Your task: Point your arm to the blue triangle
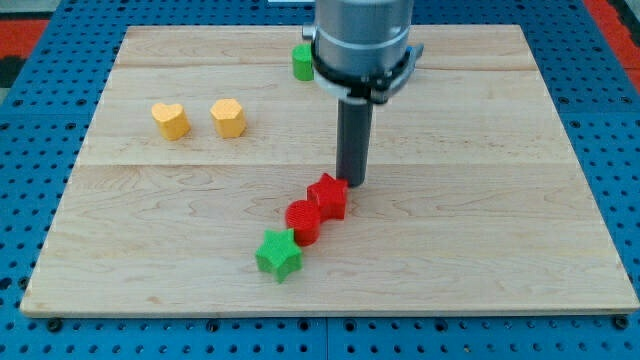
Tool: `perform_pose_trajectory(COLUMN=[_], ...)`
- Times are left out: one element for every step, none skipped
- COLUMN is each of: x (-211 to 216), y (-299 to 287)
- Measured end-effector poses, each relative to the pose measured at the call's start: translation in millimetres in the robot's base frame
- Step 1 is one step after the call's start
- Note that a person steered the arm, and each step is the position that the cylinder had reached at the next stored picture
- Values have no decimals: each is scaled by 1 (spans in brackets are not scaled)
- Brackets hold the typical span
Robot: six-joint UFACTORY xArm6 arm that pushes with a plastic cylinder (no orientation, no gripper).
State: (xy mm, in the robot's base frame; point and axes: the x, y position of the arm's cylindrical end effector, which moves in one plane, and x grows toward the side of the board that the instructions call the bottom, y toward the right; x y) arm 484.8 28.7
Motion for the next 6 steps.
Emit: perform_pose_trajectory(x=[-8,-71,-139,-201,-263,-279], y=[21,96,154,213,195,109])
